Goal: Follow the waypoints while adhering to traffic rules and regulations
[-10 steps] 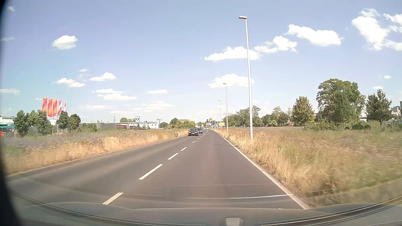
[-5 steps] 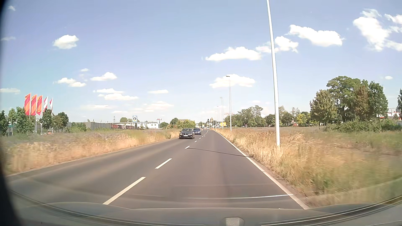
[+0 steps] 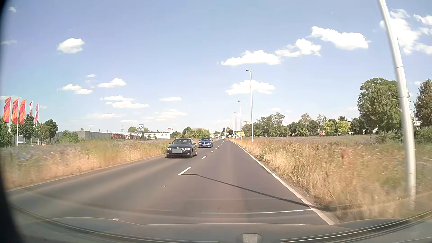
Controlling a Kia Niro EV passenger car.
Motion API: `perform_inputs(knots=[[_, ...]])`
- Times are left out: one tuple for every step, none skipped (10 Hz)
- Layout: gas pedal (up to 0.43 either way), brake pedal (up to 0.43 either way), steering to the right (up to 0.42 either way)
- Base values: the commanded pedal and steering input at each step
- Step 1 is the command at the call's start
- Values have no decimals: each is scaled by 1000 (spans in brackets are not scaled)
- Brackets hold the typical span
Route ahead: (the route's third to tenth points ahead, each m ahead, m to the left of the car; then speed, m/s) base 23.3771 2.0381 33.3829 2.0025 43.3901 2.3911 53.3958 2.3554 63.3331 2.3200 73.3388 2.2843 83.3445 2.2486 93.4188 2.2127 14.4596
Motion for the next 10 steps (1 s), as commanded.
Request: perform_inputs(knots=[[0,30,-1],[0,30,-1],[0,30,-1],[0,30,-1],[0,30,0],[0,30,-1],[0,30,0],[0,30,0],[0,30,0],[0,30,0]])
